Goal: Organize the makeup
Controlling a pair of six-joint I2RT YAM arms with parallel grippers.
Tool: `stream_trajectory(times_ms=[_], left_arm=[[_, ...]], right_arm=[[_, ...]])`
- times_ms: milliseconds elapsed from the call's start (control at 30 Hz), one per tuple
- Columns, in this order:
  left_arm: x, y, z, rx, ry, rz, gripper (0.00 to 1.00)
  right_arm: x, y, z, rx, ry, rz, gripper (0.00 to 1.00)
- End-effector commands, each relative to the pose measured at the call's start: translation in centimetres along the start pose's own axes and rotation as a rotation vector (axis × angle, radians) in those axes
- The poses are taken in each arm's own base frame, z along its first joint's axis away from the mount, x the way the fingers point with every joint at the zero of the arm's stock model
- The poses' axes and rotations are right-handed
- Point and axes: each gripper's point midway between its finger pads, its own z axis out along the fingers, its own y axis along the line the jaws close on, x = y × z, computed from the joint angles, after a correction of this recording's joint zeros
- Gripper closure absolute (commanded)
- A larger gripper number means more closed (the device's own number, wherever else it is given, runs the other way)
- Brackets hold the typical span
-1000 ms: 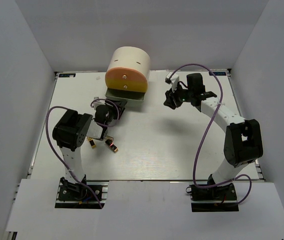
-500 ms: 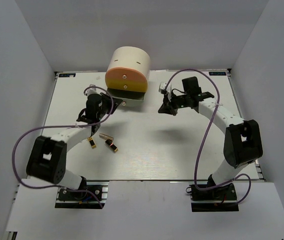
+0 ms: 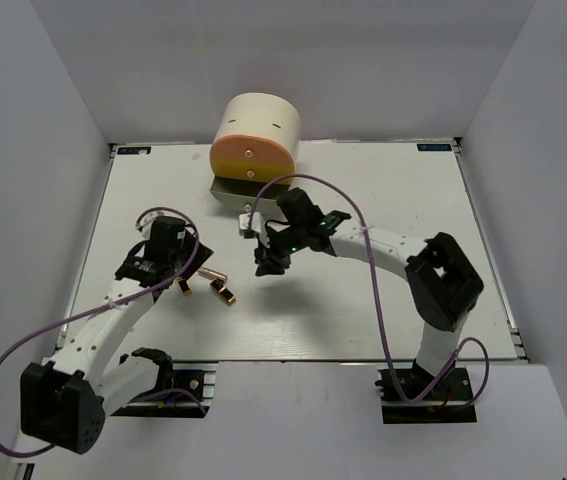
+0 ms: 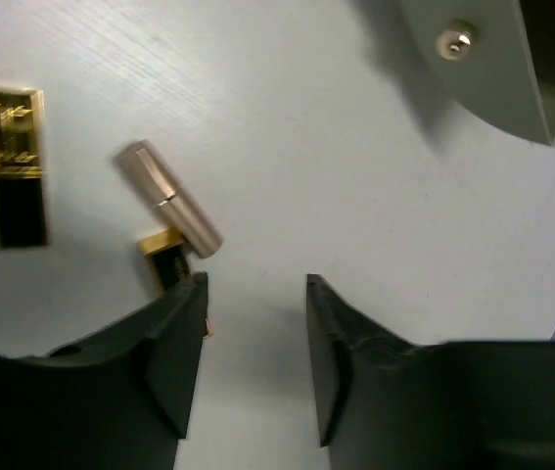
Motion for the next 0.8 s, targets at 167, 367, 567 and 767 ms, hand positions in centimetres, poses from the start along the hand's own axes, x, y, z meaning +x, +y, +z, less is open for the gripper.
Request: stream_trajectory(times_ms=[167,367,567,767], left_arm=[[-0.6,8.6,-3.1,-0.393,-0.065,0.052,0.30],[-0.3,11.1,-1.6,-0.583,-0.003,0.163,0.19],[-0.5,11.7,1.1,-0.613,0.028,0.216,0.17],[-0.3,12.8,3.7,-0.639,0.083,0.246,0.22]], right_arm=[[-1.9,-2.5,5.2,0.108,0.024,0.227,0.44],[-1.2,-2.3,5.7,0.130,0.034,0.271,0.42],[-0.5,-1.9,5.2,0.133,0.052,0.291,0.41],[-0.2,-1.5,4.4,0.138,0.057,0.299,0.41]])
